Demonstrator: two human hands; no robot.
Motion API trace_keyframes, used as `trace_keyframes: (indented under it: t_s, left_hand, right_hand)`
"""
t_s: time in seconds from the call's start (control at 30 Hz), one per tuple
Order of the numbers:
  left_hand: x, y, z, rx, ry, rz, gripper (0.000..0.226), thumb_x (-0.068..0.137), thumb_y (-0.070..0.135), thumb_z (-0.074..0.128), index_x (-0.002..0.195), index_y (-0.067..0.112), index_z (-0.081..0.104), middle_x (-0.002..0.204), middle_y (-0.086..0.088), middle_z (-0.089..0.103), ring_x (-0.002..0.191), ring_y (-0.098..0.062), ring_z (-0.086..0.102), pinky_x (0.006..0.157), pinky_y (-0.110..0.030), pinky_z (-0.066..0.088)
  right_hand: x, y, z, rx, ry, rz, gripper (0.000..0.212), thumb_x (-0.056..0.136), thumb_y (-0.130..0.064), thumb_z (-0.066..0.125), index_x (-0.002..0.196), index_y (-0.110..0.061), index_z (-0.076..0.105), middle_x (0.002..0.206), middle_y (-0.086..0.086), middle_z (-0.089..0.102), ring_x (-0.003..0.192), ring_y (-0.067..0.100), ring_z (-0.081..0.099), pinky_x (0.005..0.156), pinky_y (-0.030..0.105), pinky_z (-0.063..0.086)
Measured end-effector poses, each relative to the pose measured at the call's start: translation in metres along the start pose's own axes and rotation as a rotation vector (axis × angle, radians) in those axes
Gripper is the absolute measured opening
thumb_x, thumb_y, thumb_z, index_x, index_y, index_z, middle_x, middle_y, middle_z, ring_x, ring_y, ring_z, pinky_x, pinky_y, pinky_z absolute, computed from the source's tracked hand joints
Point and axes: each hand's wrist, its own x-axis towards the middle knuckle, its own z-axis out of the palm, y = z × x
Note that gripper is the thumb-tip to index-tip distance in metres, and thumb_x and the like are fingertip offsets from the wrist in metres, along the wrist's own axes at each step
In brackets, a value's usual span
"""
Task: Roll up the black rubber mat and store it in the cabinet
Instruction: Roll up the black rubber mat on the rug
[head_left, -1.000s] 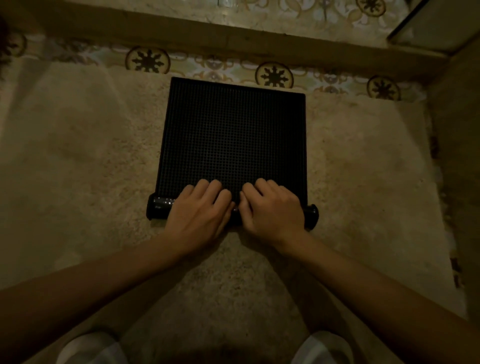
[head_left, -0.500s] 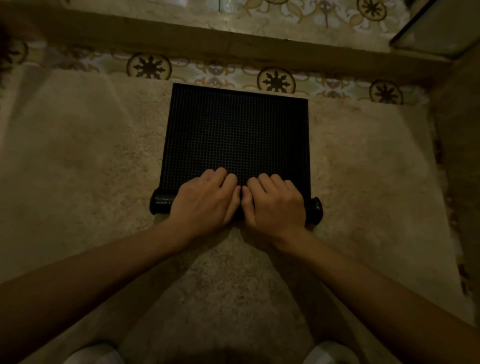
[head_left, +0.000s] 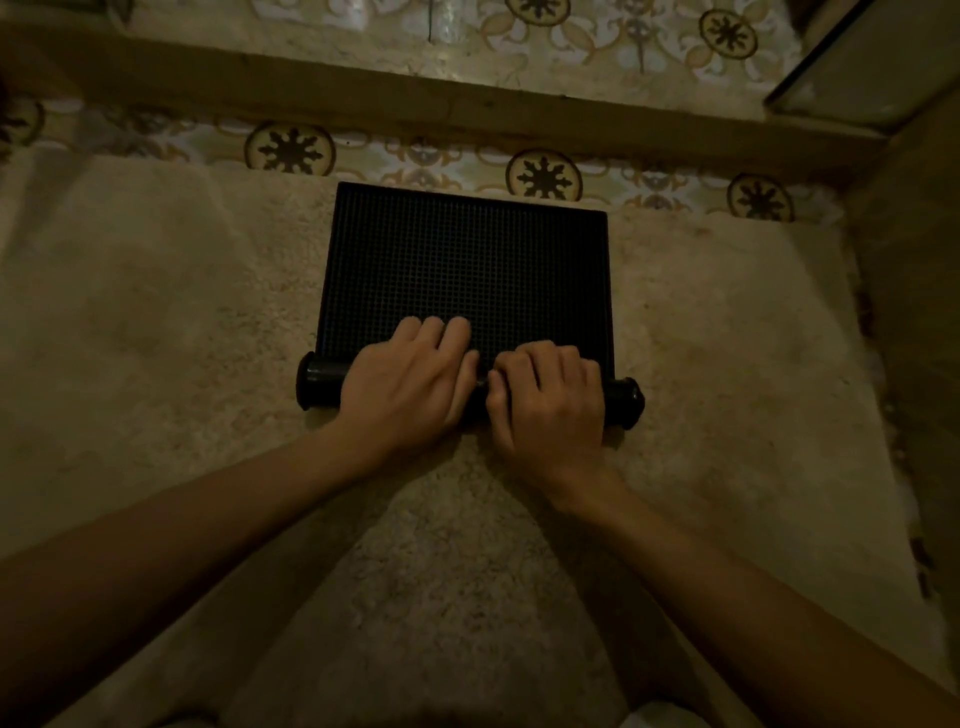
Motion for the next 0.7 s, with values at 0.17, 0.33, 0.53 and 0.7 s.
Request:
trace_keyframes:
  t_s: [0.17, 0.33, 0.53, 0.7]
  left_hand:
    - [-0.004, 0.007, 0.000, 0.074, 0.015, -0.105, 0.036, 0.105, 0.037, 0.025, 0.091, 0.013, 0.047, 0.093, -0.014, 0.049, 0.091, -0.032, 0.042, 0.062, -0.038, 0.033]
    - [0.005, 0.006, 0.002, 0.147, 0.029, -0.089, 0.037, 0.104, 0.038, 0.026, 0.089, 0.014, 0.049, 0.094, -0.011, 0.054, 0.089, -0.032, 0.045, 0.078, -0.047, 0.033]
    - [0.006, -0.006, 0.008, 0.098, 0.100, -0.008, 0.032, 0.102, 0.041, 0.032, 0.091, 0.013, 0.044, 0.085, -0.009, 0.049, 0.077, -0.028, 0.041, 0.066, -0.039, 0.027]
    - [0.023, -0.013, 0.005, 0.083, 0.063, 0.079, 0.030, 0.102, 0.035, 0.030, 0.089, 0.016, 0.049, 0.082, -0.007, 0.057, 0.071, -0.025, 0.049, 0.057, -0.036, 0.031]
  right_hand:
    - [0.016, 0.004, 0.006, -0.055, -0.052, -0.023, 0.029, 0.100, -0.031, 0.042, 0.090, -0.012, 0.060, 0.084, 0.010, 0.060, 0.074, 0.031, 0.053, 0.063, 0.043, 0.037]
    - [0.035, 0.007, 0.005, -0.005, -0.140, 0.023, 0.026, 0.097, -0.030, 0.045, 0.087, -0.012, 0.063, 0.080, 0.008, 0.061, 0.072, 0.028, 0.054, 0.060, 0.039, 0.037]
    - [0.044, 0.009, 0.003, 0.046, -0.162, 0.121, 0.029, 0.096, -0.030, 0.044, 0.081, -0.013, 0.062, 0.074, 0.005, 0.060, 0.067, 0.023, 0.054, 0.054, 0.033, 0.036]
    - [0.041, 0.006, 0.006, -0.035, -0.088, 0.055, 0.031, 0.103, -0.030, 0.043, 0.089, -0.010, 0.062, 0.087, 0.011, 0.060, 0.078, 0.029, 0.053, 0.064, 0.041, 0.037]
